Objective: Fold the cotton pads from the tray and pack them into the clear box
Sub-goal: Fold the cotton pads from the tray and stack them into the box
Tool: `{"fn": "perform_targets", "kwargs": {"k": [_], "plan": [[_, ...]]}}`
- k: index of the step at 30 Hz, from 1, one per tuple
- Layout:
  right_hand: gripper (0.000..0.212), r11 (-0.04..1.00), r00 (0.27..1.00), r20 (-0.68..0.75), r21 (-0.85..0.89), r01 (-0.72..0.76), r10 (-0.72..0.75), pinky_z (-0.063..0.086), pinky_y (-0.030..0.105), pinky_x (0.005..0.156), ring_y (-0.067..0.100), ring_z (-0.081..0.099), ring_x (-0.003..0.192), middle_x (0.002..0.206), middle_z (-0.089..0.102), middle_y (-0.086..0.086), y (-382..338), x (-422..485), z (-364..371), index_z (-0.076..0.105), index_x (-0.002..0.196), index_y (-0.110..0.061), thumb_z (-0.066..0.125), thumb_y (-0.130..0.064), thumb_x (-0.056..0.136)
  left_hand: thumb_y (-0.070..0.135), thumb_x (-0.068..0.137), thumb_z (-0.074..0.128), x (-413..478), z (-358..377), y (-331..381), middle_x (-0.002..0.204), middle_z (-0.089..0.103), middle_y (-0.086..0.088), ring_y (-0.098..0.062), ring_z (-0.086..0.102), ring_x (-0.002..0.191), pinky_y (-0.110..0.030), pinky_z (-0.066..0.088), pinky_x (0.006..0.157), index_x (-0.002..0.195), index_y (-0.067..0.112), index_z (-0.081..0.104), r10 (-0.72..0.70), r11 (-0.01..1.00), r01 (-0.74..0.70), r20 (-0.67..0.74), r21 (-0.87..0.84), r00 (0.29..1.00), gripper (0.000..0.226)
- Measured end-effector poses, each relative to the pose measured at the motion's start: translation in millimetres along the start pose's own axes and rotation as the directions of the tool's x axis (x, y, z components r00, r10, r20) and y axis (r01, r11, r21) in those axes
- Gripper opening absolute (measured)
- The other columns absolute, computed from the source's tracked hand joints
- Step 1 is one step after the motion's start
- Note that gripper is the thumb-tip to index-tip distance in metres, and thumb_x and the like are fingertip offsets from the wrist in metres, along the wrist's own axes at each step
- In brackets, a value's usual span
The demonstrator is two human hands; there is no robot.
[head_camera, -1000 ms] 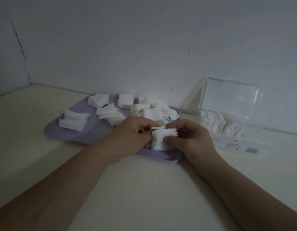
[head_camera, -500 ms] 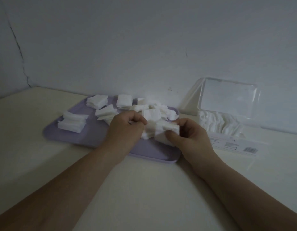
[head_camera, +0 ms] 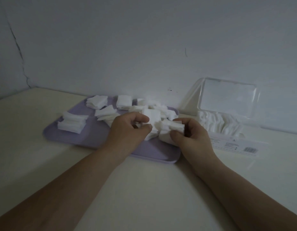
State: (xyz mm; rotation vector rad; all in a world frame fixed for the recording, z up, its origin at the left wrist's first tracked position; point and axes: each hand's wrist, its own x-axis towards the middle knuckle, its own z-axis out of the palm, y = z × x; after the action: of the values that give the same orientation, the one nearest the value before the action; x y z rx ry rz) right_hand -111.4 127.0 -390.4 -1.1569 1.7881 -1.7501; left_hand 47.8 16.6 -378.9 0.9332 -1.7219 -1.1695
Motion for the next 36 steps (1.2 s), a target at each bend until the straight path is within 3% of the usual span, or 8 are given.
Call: {"fn": "perform_targets", "kwargs": {"k": [7, 13, 17, 19, 22, 28, 32, 36], "plan": [[0.033, 0.972, 0.984, 0.175, 0.224, -0.063, 0.024, 0.053, 0.032, 0.074, 0.018, 0.068, 0.086, 0.09, 0.075, 0.005, -2.1, -1.0, -2.5, 0.073, 0.092, -0.02, 0.07, -0.001, 0.065, 0.006, 0.074, 0.082, 3.3, -5.9, -0.3, 0.093, 0.069, 0.0, -0.01, 0.062, 0.078, -0.018, 0.05, 0.066, 0.087, 0.025, 0.066, -0.046, 0.981, 0.035, -0.056, -0.189, 0.997, 0.028], [0.045, 0.942, 0.966, 0.259, 0.32, -0.098, 0.012, 0.06, 0.027, 0.072, 0.022, 0.072, 0.079, 0.087, 0.076, 0.014, -7.7, -1.5, -1.8, 0.075, 0.087, -0.017, 0.079, 0.021, 0.063, -0.013, 0.073, 0.077, 3.2, -5.3, -3.0, 0.108, 0.077, -0.004, -0.019, 0.075, 0.097, -0.03, 0.06, 0.075, 0.114, 0.024, 0.062, 0.001, 0.946, 0.042, 0.134, -0.321, 0.991, 0.058], [0.043, 0.925, 0.964, 0.264, 0.359, -0.127, 0.031, 0.063, 0.033, 0.077, 0.027, 0.073, 0.081, 0.087, 0.075, 0.019, -8.4, -1.7, -1.9, 0.078, 0.087, -0.015, 0.079, 0.021, 0.064, -0.016, 0.077, 0.076, 3.1, -6.2, -2.4, 0.1, 0.08, -0.002, -0.014, 0.074, 0.089, -0.023, 0.058, 0.072, 0.115, 0.012, 0.063, -0.004, 0.953, 0.065, 0.201, -0.296, 0.98, 0.048], [0.046, 0.925, 0.96, 0.278, 0.357, -0.131, 0.029, 0.061, 0.039, 0.085, 0.03, 0.071, 0.086, 0.093, 0.072, 0.026, -7.0, -1.2, -2.1, 0.078, 0.092, -0.014, 0.085, 0.016, 0.058, -0.01, 0.076, 0.08, 2.8, -7.3, -2.8, 0.096, 0.08, 0.0, -0.011, 0.071, 0.084, -0.023, 0.057, 0.074, 0.112, 0.013, 0.065, 0.002, 0.968, 0.06, 0.245, -0.245, 0.969, 0.045], [0.043, 0.932, 0.963, 0.27, 0.345, -0.114, 0.018, 0.058, 0.043, 0.092, 0.032, 0.072, 0.093, 0.101, 0.074, 0.03, -5.6, 0.5, -2.5, 0.076, 0.099, -0.011, 0.081, 0.018, 0.068, -0.009, 0.076, 0.081, 2.7, -9.4, -2.5, 0.098, 0.08, 0.0, -0.01, 0.07, 0.086, -0.023, 0.056, 0.079, 0.113, 0.017, 0.066, 0.003, 0.984, 0.052, 0.304, -0.172, 0.953, 0.048], [0.042, 0.932, 0.971, 0.238, 0.351, -0.091, 0.005, 0.061, 0.031, 0.084, 0.024, 0.071, 0.094, 0.102, 0.074, 0.018, -0.5, 3.0, -1.9, 0.068, 0.113, -0.005, 0.071, 0.021, 0.08, -0.018, 0.08, 0.072, 0.0, -9.3, 0.2, 0.112, 0.079, 0.002, -0.014, 0.075, 0.101, -0.028, 0.061, 0.084, 0.117, 0.02, 0.069, 0.027, 0.979, 0.05, 0.366, -0.197, 0.93, 0.053], [0.05, 0.954, 0.984, 0.175, 0.291, -0.066, 0.015, 0.056, 0.053, 0.097, 0.03, 0.063, 0.093, 0.119, 0.06, 0.037, 3.0, 5.1, 1.7, 0.071, 0.114, -0.015, 0.083, 0.002, 0.069, -0.017, 0.084, 0.066, 0.9, -9.2, 1.9, 0.109, 0.079, 0.0, -0.015, 0.074, 0.098, -0.027, 0.06, 0.085, 0.113, 0.021, 0.072, 0.017, 0.977, 0.058, 0.343, -0.205, 0.939, 0.049], [0.059, 0.986, 0.983, 0.185, 0.165, -0.018, -0.013, 0.055, 0.044, 0.106, 0.034, 0.067, 0.112, 0.127, 0.066, 0.018, 4.3, 4.0, -0.1, 0.068, 0.127, -0.022, 0.084, -0.002, 0.074, -0.017, 0.087, 0.064, 0.7, -9.6, 1.5, 0.106, 0.08, -0.004, -0.014, 0.074, 0.095, -0.022, 0.059, 0.077, 0.12, 0.019, 0.07, 0.033, 0.98, 0.045, 0.383, -0.193, 0.923, 0.049]]}}
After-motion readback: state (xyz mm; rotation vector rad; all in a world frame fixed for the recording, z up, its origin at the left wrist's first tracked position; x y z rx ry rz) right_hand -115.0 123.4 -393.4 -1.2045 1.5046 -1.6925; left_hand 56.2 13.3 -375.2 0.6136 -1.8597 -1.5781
